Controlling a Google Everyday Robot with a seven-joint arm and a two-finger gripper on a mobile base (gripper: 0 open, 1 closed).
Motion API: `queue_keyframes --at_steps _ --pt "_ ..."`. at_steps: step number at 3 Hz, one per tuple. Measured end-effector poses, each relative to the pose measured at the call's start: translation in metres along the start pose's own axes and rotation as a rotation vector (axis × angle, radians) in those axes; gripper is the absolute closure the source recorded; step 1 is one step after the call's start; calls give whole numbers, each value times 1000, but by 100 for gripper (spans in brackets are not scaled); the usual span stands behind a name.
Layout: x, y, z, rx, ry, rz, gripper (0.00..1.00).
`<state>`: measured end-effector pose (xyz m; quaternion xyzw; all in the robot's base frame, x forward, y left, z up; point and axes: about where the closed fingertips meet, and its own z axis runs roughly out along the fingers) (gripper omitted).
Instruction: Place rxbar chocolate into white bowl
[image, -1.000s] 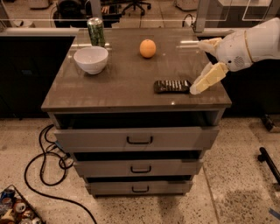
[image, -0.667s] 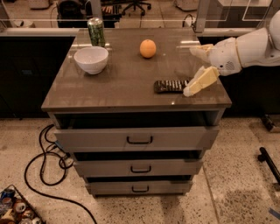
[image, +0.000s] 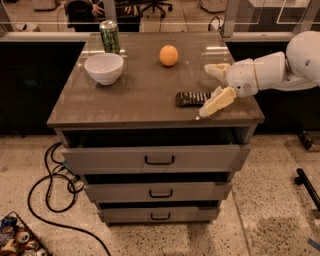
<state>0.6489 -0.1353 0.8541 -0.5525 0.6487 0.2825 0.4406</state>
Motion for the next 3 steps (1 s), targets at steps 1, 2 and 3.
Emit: queue_keyframes --at_steps 1,2,3 --pt "14 -8 2 7 -31 19 0" --pt "39 -15 0 23 -62 67 2" --pt "50 -18 2 21 -73 94 24"
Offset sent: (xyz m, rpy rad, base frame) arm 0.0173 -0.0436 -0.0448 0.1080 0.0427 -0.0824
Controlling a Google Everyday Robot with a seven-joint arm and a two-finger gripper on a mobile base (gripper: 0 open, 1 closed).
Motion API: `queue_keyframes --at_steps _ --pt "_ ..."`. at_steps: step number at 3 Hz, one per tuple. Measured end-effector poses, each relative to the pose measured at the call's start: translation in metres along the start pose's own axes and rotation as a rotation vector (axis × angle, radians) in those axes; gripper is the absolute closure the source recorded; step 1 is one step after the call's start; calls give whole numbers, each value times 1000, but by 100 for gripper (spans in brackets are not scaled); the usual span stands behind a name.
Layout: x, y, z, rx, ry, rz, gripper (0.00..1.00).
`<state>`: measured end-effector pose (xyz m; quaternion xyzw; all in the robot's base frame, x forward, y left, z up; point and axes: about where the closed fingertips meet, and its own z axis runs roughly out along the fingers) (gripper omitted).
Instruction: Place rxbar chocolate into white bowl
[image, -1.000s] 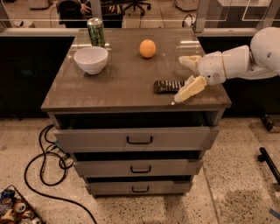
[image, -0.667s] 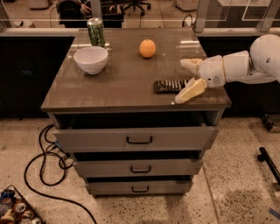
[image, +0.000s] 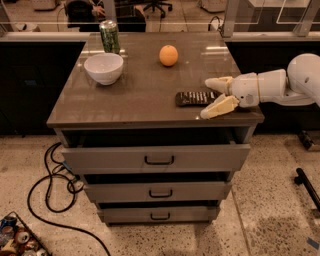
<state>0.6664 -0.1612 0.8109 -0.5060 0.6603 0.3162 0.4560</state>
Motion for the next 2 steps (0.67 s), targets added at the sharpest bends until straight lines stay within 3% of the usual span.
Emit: queue_keyframes --at_steps 1,2 --pt "3 -1 5 -13 -5 19 55" --pt "-2 -1 3 -13 -5 19 77"
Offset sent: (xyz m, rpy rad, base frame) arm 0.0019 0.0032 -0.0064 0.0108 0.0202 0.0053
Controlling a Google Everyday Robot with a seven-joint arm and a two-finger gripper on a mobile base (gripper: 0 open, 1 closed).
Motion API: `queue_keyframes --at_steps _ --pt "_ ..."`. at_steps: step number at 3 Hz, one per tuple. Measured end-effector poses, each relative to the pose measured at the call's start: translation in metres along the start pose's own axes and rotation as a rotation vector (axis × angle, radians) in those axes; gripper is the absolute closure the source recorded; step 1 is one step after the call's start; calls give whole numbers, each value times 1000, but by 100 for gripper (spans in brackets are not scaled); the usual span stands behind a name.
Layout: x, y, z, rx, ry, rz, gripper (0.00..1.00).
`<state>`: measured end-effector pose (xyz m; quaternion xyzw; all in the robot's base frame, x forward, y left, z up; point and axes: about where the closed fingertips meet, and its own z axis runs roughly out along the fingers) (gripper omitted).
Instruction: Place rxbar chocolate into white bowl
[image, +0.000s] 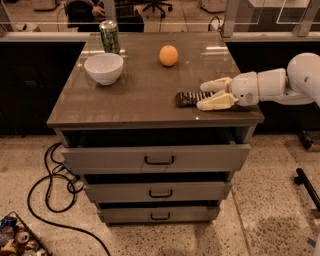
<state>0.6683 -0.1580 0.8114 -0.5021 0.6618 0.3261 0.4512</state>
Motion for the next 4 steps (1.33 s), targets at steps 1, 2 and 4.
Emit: queue_keyframes --at_steps 1,2,4 --pt "-2 0 -1 0 0 0 100" --pt "-3 0 -1 -1 0 0 100" --pt "-3 0 -1 0 0 0 100"
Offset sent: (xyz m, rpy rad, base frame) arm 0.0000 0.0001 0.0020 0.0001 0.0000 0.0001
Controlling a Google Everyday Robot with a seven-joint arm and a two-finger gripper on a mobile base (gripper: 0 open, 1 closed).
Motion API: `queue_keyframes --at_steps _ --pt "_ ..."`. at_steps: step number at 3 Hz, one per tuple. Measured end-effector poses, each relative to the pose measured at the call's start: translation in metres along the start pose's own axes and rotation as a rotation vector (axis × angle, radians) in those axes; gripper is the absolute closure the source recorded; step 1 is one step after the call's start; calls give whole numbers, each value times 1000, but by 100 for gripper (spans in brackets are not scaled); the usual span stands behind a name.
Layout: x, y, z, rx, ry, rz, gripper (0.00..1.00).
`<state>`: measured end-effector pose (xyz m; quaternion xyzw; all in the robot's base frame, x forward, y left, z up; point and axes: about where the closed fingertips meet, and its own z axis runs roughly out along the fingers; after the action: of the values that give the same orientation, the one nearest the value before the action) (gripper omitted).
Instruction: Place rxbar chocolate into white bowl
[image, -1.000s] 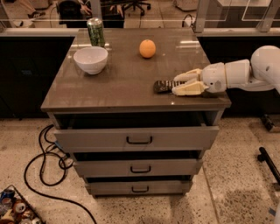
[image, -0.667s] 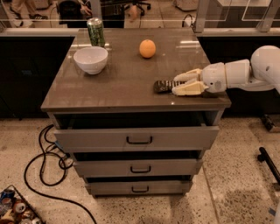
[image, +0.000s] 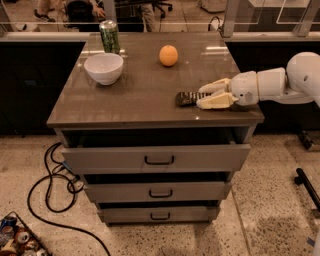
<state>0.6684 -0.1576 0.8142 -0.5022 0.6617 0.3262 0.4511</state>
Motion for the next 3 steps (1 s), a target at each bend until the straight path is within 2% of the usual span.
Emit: queue_keyframes --at_steps 1,2,3 --pt "-111 -28 -20 75 71 -34 100" --pt "-171 -41 -31 128 100 -54 100" --pt "-217 -58 -17 183 114 -68 100"
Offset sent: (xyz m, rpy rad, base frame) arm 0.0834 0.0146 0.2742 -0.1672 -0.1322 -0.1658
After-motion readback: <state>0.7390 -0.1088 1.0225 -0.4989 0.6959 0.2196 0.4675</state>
